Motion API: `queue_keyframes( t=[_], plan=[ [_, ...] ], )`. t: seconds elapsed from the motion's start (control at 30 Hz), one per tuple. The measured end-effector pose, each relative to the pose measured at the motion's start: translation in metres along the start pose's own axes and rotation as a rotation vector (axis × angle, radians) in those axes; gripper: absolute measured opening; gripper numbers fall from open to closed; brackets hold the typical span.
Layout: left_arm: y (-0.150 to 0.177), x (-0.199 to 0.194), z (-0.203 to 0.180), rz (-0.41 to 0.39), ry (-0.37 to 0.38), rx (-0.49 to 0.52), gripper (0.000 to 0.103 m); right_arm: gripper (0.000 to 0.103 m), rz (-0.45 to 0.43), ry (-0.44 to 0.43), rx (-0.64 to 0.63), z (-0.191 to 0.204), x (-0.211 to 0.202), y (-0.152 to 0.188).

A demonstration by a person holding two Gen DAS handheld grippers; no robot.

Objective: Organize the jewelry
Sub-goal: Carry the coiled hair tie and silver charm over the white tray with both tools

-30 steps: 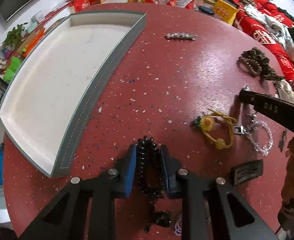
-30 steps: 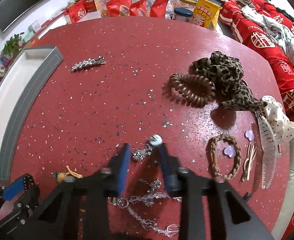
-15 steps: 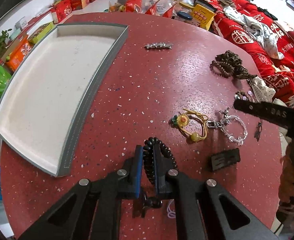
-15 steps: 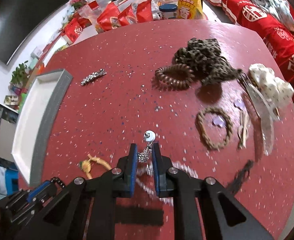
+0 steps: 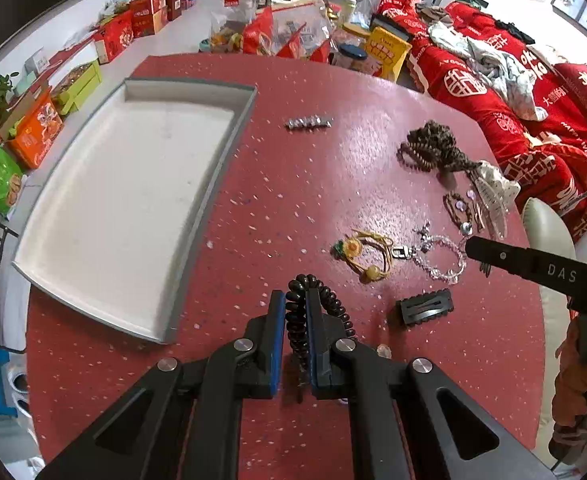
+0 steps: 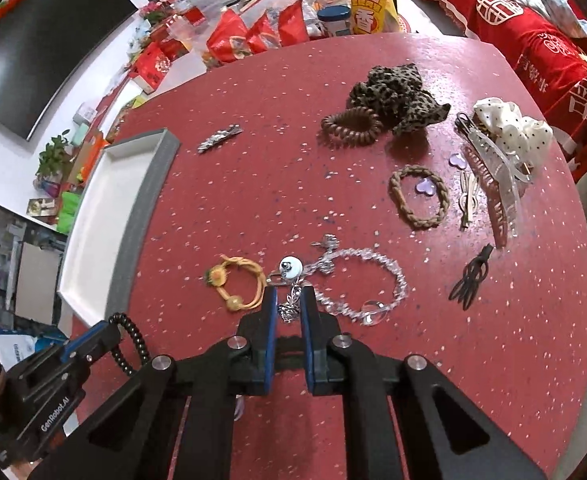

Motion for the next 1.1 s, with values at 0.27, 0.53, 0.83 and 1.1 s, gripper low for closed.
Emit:
queue_keyframes(
  t=[0.27, 0.53, 0.83, 1.1],
  plan=[
    [-0.022, -0.031, 0.048, -0.079, -0.034, -0.032, 0.011, 0.012, -0.019, -0.08, -0.082, 0.062, -0.002, -0.02],
    [-0.048, -0.034, 0.124, -0.138, -0.126, -0.081, 0.011, 0.012, -0.018, -0.184, -0.178, 0.152, 0.027, -0.048],
    [-0.066, 0.007, 0.182, -0.124, -0.204, -0.108, 0.011, 0.012, 0.048, -0.25, -0.196, 0.218, 0.086, -0.052],
    [-0.069, 0.047, 0.206, -0.07, -0.241, -0.124, 0.011, 0.012, 0.117, -0.222, -0.197, 0.236, 0.136, -0.045]
  ],
)
Point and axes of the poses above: each gripper's, at about its wrist camera, not at the fingertips, and x roughly the way its jaws point, z to its left, y to its underside, the point moved 3 cm from there along x, roughly the way its jaws point, and after that the axes turned 8 degrees about -x, right-handed, at the moved point
